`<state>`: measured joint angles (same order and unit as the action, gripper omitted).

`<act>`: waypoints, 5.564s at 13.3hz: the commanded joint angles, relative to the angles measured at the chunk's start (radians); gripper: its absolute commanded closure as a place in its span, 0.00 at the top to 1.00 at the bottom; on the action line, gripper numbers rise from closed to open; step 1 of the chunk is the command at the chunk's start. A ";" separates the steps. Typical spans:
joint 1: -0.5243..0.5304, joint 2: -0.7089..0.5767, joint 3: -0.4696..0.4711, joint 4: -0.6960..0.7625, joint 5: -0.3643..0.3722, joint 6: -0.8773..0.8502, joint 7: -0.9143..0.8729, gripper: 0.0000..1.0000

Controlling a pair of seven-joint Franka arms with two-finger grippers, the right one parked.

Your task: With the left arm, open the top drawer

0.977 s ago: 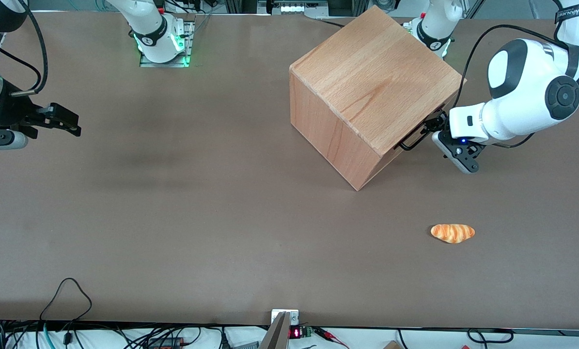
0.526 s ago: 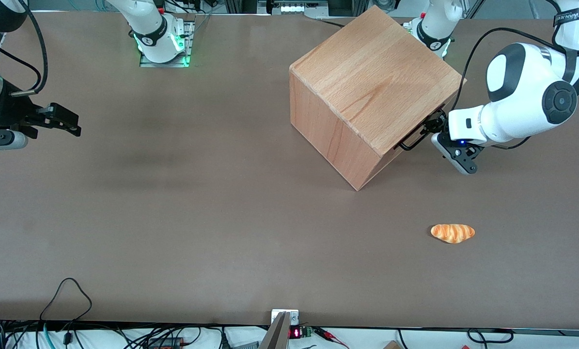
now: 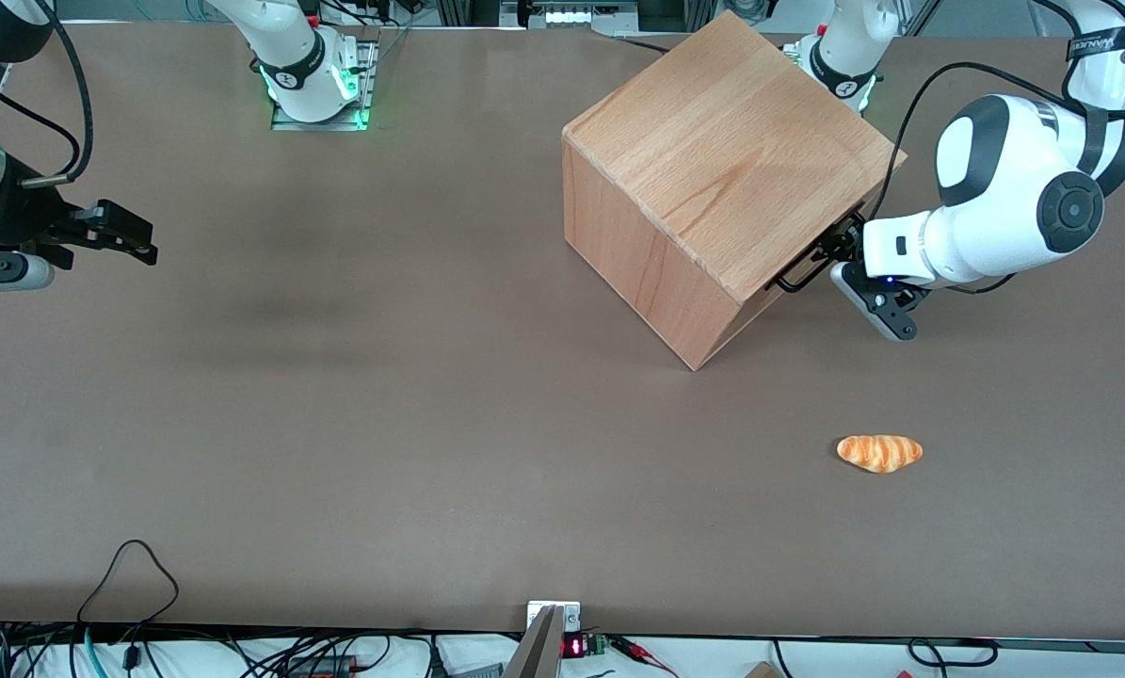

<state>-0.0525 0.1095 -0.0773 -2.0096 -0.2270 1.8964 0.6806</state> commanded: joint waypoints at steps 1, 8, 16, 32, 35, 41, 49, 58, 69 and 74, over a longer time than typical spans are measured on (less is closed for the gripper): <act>0.000 0.002 0.001 -0.008 -0.026 0.015 0.031 1.00; 0.008 0.004 0.011 -0.004 -0.023 0.044 0.019 1.00; 0.014 0.025 0.085 -0.003 -0.015 0.185 0.028 1.00; 0.020 0.116 0.264 0.043 0.041 0.498 0.017 1.00; 0.019 0.107 0.263 0.089 0.034 0.488 -0.031 1.00; 0.011 0.096 0.254 0.158 0.063 0.267 -0.035 1.00; 0.008 0.053 0.245 0.163 0.092 0.153 -0.032 1.00; 0.008 -0.076 0.255 0.225 0.127 -0.064 -0.119 1.00; -0.020 -0.245 0.248 0.276 0.267 -0.260 -0.506 1.00; -0.020 -0.245 0.249 0.276 0.264 -0.255 -0.506 1.00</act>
<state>-0.0627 -0.1379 0.1686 -1.7513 0.0102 1.6578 0.1886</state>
